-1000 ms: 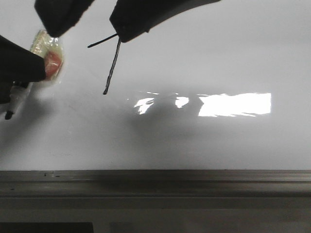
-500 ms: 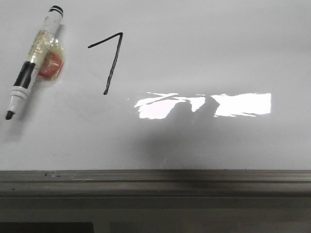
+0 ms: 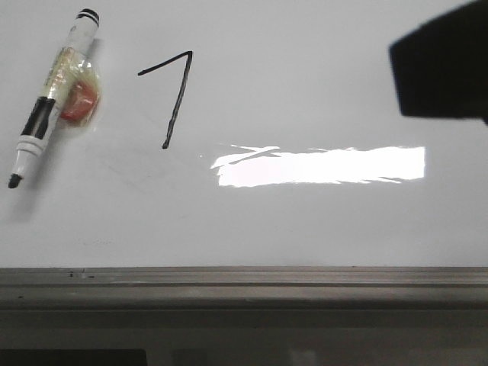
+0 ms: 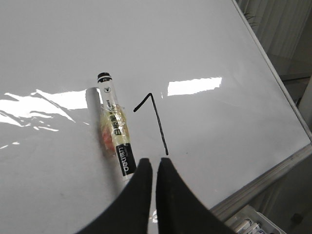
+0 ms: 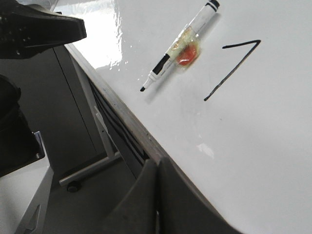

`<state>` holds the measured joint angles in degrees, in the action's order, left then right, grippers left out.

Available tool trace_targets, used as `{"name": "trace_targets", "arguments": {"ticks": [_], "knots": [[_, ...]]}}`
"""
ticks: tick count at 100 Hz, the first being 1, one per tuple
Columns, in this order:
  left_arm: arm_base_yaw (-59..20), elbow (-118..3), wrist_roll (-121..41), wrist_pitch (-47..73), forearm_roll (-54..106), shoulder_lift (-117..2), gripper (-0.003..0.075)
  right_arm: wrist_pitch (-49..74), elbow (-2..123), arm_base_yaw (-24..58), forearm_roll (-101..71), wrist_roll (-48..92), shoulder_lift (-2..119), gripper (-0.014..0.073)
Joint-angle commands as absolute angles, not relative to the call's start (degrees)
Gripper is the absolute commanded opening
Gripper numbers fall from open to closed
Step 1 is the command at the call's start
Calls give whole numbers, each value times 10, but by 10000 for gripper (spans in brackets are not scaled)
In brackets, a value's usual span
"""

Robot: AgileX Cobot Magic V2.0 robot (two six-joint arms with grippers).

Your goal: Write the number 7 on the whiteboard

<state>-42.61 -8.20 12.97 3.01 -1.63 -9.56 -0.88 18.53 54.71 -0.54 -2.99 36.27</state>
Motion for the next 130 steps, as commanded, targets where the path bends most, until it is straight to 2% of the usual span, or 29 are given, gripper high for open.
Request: {"name": "trace_targets", "arguments": {"ticks": [1, 31, 130], "knots": [[-424, -82, 131, -10, -25, -84, -18, -100, 149, 545, 3, -23, 328, -67], [-424, -65, 131, 6, -25, -75, -18, -123, 49, 545, 0, -23, 265, -67], [-424, -65, 131, 7, -25, -75, -18, -127, 48, 545, 0, -23, 264, -67]]}}
